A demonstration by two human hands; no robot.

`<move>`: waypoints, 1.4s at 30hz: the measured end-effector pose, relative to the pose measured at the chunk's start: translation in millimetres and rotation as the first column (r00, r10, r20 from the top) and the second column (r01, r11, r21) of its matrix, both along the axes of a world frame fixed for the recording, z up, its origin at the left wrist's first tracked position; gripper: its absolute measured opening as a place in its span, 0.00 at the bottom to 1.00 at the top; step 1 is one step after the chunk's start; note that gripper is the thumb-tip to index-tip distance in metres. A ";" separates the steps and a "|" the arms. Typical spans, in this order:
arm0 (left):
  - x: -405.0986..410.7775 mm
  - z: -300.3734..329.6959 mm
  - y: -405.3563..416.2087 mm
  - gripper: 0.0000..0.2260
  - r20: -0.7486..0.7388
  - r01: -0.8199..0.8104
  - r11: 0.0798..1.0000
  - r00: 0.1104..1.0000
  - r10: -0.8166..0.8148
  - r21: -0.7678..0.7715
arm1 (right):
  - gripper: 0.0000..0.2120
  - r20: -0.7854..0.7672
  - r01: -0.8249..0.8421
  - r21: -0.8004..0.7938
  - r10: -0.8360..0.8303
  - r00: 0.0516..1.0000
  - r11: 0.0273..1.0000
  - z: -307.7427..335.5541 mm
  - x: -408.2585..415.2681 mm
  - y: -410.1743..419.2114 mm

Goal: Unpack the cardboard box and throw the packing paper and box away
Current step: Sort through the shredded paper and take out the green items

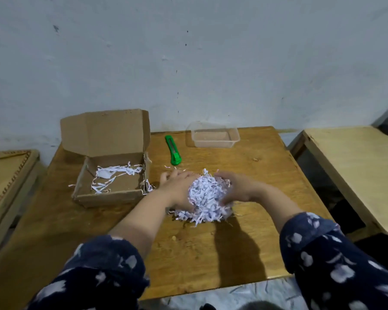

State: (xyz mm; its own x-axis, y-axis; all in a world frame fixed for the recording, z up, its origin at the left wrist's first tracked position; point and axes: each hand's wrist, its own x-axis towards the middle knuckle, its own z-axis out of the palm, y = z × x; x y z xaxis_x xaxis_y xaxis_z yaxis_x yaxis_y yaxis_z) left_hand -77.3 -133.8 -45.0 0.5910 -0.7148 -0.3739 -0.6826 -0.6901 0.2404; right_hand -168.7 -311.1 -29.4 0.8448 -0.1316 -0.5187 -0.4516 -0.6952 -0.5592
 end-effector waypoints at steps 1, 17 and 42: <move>-4.8 -0.1 1.9 0.45 -0.038 -0.052 0.998 0.998 0.051 -0.029 | 0.39 0.018 0.017 0.046 -0.017 1.000 0.999 3.6 -0.5 -4.9; -47.5 -37.3 0.8 0.19 0.022 -0.303 0.879 0.942 0.334 -0.368 | 0.07 0.381 0.106 -0.092 -0.064 0.923 0.990 -29.3 -3.3 23.2; -35.8 -40.7 -5.9 0.22 0.101 -0.319 0.886 0.923 0.371 -0.337 | 0.10 0.235 -0.063 -0.163 0.100 0.967 0.985 -27.3 40.4 16.6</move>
State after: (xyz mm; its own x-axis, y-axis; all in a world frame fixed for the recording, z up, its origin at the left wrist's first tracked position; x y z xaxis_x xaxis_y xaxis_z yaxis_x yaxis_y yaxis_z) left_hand -113.1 -139.7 -85.7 0.8540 -0.5179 -0.0495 -0.4613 -0.7978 0.3883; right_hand -128.3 -294.5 -56.6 0.9533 -0.1189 -0.2775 -0.2549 -0.8096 -0.5287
